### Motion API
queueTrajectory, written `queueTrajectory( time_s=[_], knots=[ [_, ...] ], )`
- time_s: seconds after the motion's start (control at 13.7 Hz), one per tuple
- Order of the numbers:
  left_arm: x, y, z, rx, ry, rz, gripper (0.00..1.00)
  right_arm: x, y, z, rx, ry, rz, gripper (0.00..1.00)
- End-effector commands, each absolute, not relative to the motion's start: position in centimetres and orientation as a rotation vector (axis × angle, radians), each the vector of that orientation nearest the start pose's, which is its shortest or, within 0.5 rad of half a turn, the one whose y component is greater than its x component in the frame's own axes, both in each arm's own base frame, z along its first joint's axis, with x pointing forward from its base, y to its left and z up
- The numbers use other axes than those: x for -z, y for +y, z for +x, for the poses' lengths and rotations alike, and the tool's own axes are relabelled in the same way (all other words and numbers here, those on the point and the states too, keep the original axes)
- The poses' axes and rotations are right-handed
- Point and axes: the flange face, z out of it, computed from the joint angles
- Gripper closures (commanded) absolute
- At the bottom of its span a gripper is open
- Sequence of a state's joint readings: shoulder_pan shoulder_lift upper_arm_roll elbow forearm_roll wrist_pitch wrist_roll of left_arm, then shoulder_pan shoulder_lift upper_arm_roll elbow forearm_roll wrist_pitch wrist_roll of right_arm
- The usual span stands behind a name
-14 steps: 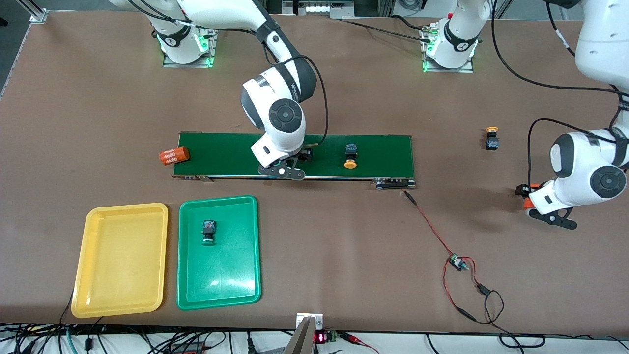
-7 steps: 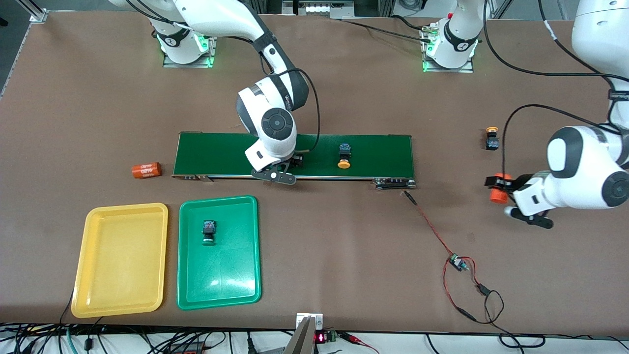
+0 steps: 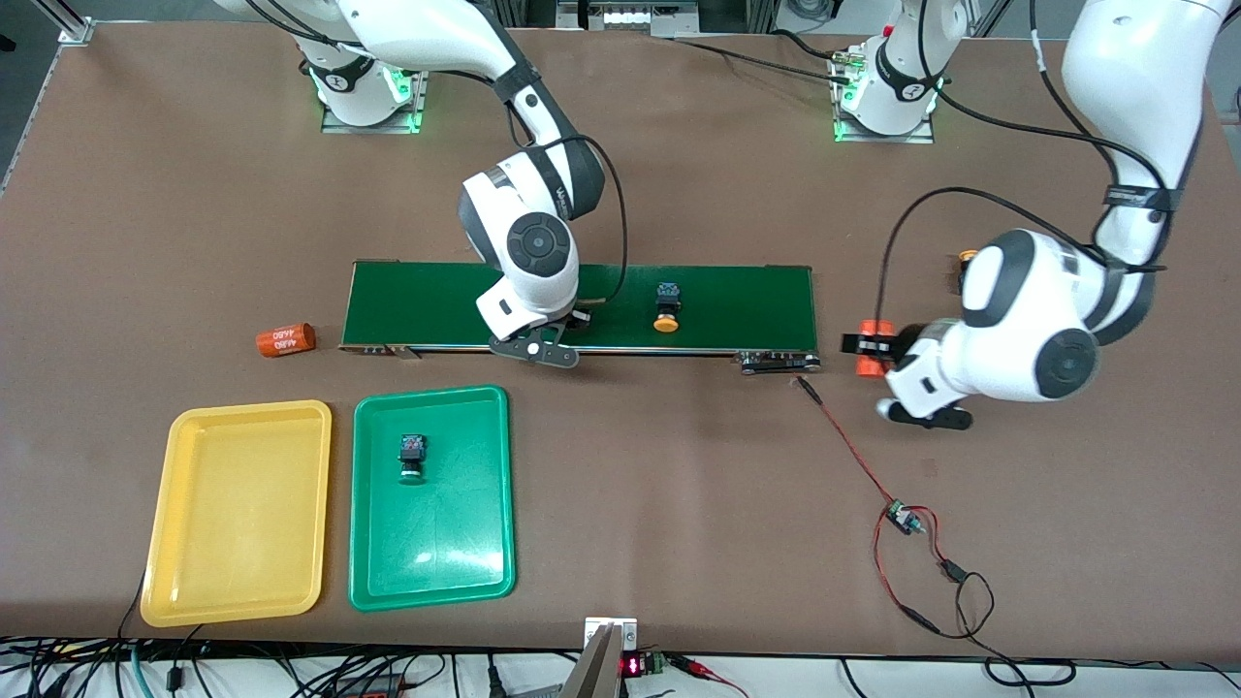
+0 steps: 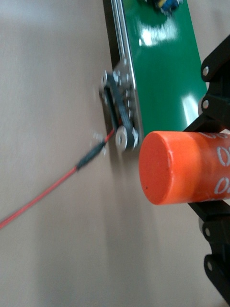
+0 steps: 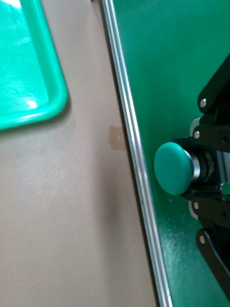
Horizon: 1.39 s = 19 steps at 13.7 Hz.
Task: Sort buttons by color to trays
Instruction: 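Place the green button in the green tray while the left gripper places capacitor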
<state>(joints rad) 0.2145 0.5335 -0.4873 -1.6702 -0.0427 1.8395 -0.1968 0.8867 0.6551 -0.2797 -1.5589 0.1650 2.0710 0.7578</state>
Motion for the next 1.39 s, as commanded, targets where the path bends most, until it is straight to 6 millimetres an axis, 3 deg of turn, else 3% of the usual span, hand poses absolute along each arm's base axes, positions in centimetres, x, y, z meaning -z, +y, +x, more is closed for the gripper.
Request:
queueTrajectory(
  time_s=[0.0,0.22,0.37,0.44,0.51,0.73,0.8,1.02,1.17,1.24,1.32],
  knots=[
    [-29.8,-18.2,60.8,-0.617,-0.063,-3.282,0.80,-29.8,41.0,56.6,-0.110,0.384,-3.150,1.00],
    [-26.7,-22.8,57.5,-0.589,-0.197,-3.301,0.81,-32.4,37.0,61.4,-0.015,0.436,-3.105,1.00],
    [-25.2,-24.7,55.6,-0.584,-0.234,-3.300,0.81,-31.8,34.7,63.8,0.013,0.345,-3.119,1.00],
    [-25.3,-25.1,55.4,-0.559,-0.188,-3.303,0.80,-31.3,32.1,65.7,0.035,0.306,-3.112,1.00],
    [-25.8,-25.8,55.1,-0.544,-0.072,-3.321,0.80,-30.6,30.8,66.9,0.058,0.266,-3.111,1.00],
    [-26.2,-26.5,54.7,-0.496,0.456,-3.342,0.78,-25.9,29.9,68.3,0.127,0.171,-3.130,1.00],
    [-26.0,-26.3,54.7,-0.466,0.662,-3.310,0.76,-24.3,29.8,68.5,0.129,0.167,-3.138,1.00],
    [-25.7,-26.2,54.7,-0.369,1.200,-3.087,0.77,-21.9,29.3,70.2,0.181,0.149,-3.140,1.00],
    [-25.4,-26.2,54.5,-0.354,1.437,-2.986,0.76,-20.5,28.6,70.7,0.221,0.107,-3.141,1.00],
    [-25.5,-26.3,54.5,-0.338,1.573,-2.927,0.76,-20.0,28.2,70.9,0.218,0.082,-3.147,0.96],
    [-25.2,-26.4,54.5,-0.327,1.704,-2.860,0.76,-20.1,28.1,70.9,0.217,0.069,-3.146,0.37]
  ],
)
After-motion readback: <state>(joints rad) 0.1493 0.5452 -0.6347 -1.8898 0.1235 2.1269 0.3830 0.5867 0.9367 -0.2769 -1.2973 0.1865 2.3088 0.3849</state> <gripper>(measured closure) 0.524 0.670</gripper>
